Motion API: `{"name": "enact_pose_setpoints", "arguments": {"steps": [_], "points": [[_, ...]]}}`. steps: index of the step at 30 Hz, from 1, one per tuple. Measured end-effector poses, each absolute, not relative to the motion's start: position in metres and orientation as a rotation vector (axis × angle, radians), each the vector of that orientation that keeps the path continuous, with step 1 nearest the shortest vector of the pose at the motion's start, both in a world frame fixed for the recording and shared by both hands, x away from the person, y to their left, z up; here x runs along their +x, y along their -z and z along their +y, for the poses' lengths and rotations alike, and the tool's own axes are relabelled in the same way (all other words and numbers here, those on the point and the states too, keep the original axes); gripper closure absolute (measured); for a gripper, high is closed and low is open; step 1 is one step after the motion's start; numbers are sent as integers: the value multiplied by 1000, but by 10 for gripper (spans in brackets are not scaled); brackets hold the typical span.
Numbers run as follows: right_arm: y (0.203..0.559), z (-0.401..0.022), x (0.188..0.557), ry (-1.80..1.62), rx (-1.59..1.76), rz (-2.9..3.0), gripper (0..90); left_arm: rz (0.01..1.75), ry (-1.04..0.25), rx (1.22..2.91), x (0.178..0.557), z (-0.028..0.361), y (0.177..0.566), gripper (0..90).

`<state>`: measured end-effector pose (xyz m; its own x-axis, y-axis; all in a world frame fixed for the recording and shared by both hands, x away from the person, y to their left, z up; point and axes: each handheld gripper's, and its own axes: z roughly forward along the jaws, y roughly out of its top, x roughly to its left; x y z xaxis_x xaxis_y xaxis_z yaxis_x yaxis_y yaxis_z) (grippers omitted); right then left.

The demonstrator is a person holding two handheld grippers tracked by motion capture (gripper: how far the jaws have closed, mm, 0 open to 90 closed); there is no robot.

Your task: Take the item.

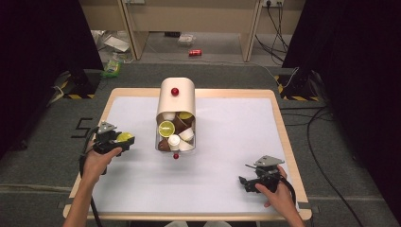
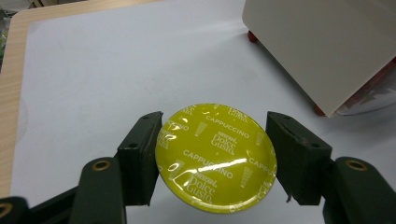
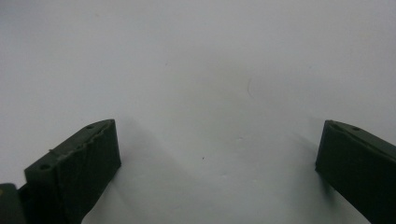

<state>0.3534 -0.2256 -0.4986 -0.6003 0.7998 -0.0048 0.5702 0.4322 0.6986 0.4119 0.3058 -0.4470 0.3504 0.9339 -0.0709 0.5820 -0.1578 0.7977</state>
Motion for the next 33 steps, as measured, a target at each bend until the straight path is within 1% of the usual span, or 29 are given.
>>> {"name": "enact_pose_setpoints", "arguments": {"steps": [15,33], "points": [[499,-226,353,-956,1170,2355,3,1364,-567,1901,427,301,468,383],[499,-226,353,-956,1171,2354,3,1369,-573,1927,435,297,481,381]]}}
